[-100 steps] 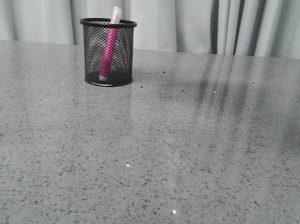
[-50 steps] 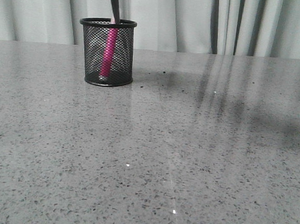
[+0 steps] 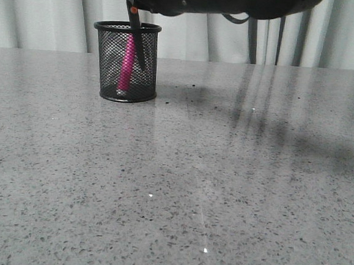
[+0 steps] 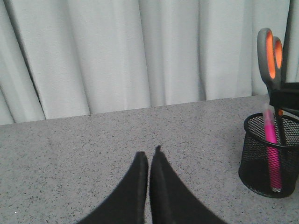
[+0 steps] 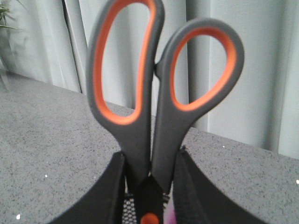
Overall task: Put pen and scissors into bin
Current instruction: 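Insert the scissors blades-down into the mesh cup and release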
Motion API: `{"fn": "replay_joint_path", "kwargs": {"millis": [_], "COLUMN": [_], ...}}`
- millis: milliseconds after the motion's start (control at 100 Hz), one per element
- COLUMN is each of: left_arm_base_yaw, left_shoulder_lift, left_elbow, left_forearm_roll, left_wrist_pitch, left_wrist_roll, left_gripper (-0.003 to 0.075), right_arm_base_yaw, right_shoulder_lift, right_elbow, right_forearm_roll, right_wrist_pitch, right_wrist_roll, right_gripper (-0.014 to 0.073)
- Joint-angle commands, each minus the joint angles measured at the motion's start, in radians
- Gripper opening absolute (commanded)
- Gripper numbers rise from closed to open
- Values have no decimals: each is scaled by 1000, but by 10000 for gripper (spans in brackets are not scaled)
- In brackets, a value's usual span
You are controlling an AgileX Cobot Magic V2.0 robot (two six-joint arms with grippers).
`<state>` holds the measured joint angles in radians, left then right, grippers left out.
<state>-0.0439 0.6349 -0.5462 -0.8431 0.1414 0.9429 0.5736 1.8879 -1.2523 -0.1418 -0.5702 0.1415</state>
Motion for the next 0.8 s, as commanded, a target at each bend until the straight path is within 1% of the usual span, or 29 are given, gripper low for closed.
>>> {"fn": "replay_joint_path", "kwargs": {"millis": [0, 200, 270, 320, 360, 390, 440, 510, 560, 600, 790], "left_arm_base_yaw": [2, 2, 2, 2, 2, 2, 2, 2, 2, 2, 2], "left_shoulder_lift": [0, 0, 0, 0, 0, 0, 0, 0, 0, 0, 0], "left_elbow": [-28, -28, -28, -28, -28, -28, -28, -28, -28, -28, -28], "left_forearm_roll": [-19, -19, -19, -19, -19, -19, -19, -19, -19, -19, -19], "left_wrist_pitch": [-47, -47, -47, -47, -47, -47, -47, -47, -47, -47, -47], "left_wrist_roll": [-10, -10, -10, -10, -10, -10, -10, -10, -10, -10, -10], "left_gripper": [-19, -19, -19, -19, -19, -19, -19, -19, -19, -19, -19], "right_arm_base_yaw": [-6, -4, -4, -4, -4, -4, -4, -4, -4, -4, -4], "right_shoulder_lift": [-57, -57, -57, -57, -57, -57, -57, -57, -57, -57, -57], "right_elbow": [-2, 35, 35, 35, 35, 35, 35, 35, 35, 35, 35], "right_forearm_roll": [1, 1, 1, 1, 1, 1, 1, 1, 1, 1, 1], "right_wrist_pitch": [-93, -142, -155, -162, -168, -168, -168, -168, -170, -174, -184], "right_wrist_roll": [-12, -12, -12, -12, -12, -12, -12, -12, -12, -12, -12], "right_gripper": [-75, -74, -53, -23, 19, 55, 144, 246, 290, 302, 302]}}
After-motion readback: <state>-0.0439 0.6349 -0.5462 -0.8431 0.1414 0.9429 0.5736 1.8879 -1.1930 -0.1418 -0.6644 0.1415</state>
